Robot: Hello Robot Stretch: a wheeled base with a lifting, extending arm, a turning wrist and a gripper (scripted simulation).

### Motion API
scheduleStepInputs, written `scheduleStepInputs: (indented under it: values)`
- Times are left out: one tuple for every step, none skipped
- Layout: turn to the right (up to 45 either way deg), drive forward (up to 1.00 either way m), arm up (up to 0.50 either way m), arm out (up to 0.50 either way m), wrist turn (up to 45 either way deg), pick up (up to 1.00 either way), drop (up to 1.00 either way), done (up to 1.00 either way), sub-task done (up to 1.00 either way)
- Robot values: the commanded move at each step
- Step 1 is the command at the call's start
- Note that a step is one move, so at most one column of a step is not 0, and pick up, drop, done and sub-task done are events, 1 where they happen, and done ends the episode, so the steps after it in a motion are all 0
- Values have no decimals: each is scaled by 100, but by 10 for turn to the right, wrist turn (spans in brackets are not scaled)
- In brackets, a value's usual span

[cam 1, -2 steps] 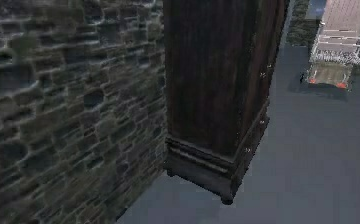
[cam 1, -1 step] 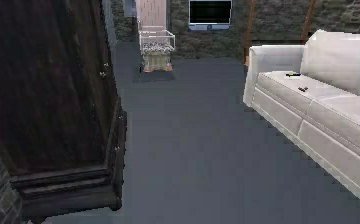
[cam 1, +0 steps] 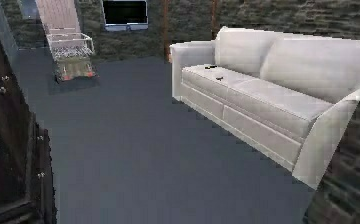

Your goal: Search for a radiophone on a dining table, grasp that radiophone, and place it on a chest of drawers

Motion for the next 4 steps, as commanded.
scheduleStepInputs:
  values:
    - [0,60,0,0,0,0,0,0,0]
    - [-360,0,0,0,0,0,0,0,0]
    - [0,100,0,0,0,0,0,0,0]
    - [-30,0,0,0,0,0,0,0,0]
